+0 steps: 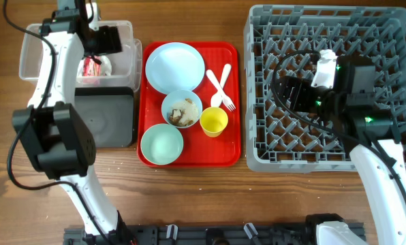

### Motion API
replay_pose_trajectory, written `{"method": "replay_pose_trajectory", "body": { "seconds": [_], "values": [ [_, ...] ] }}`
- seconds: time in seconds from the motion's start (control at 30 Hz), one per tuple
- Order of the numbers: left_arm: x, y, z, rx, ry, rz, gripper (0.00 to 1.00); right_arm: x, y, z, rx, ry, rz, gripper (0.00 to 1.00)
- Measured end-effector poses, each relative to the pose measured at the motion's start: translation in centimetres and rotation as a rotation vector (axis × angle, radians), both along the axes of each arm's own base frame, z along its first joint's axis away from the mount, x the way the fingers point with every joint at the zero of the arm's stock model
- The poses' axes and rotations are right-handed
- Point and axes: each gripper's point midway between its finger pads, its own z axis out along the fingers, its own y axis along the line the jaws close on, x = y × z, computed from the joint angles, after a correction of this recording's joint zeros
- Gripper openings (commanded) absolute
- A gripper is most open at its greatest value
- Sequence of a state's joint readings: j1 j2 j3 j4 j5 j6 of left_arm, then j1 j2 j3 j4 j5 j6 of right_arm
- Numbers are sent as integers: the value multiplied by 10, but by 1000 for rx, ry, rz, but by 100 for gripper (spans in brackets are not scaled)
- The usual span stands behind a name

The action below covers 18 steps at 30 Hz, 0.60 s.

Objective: Sort waste into correct bins and load items into the dishwasher rack
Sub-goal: 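Grasp the red wrapper with the left gripper, drop it in the clear bin, then grasp the yellow cup with the left gripper and lift it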

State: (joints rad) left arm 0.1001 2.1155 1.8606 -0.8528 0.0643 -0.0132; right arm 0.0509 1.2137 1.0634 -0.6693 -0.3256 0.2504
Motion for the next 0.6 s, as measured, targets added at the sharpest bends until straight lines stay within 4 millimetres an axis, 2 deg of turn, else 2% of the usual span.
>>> {"method": "replay_pose_trajectory", "body": {
  "seconds": [0.13,0.2,0.23,0.27,0.4,0.43,0.57,0.6],
  "values": [
    [5,-3,6,-15,-29,-10,100,0,0,0,0,0,0,100],
    [-1,-15,15,-74,-29,-40,100,0,0,0,-1,0,-1,100],
    [-10,-29,35,-141,-46,-76,100,0,0,0,-1,0,-1,100],
    [-13,-36,47,-169,-62,-93,100,0,0,0,-1,0,-1,100],
    [-48,-66,76,-272,-9,-125,97,0,-1,0,-4,-1,-3,100],
    [-61,-82,78,-305,32,-129,97,0,-1,0,-4,0,-3,100],
    [-81,-129,68,-355,129,-154,99,0,-1,0,-3,-1,-3,100],
    [-86,-147,63,-362,151,-169,100,0,-1,0,-3,-1,-3,100]
  ]
}}
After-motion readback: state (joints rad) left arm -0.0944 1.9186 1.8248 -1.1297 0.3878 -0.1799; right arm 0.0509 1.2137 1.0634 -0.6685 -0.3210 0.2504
